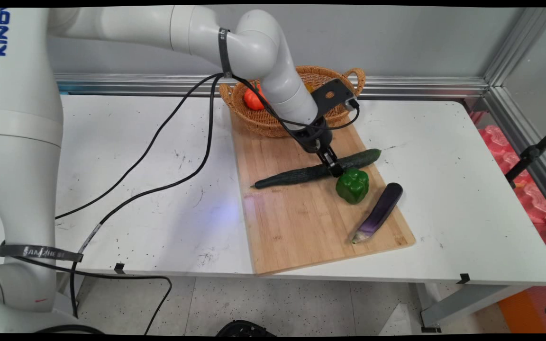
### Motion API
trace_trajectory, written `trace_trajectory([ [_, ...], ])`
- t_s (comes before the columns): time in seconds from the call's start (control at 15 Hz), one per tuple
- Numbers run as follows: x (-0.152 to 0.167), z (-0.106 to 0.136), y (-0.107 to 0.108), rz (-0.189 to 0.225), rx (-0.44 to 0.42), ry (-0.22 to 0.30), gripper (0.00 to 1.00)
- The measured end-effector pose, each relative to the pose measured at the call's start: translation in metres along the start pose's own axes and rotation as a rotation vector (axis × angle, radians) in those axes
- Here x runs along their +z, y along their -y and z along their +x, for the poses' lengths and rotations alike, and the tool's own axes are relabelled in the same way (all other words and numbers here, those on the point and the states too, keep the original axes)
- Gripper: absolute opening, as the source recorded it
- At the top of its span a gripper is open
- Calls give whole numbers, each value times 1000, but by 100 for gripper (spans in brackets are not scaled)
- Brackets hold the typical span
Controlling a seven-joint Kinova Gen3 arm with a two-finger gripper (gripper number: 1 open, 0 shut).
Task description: Place the picked object on the cutting board
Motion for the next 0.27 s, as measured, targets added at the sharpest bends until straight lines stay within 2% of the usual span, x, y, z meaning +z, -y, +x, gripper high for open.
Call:
trace_trajectory([
  [0.27,0,-1,1,-1,-3,-5,100],
])
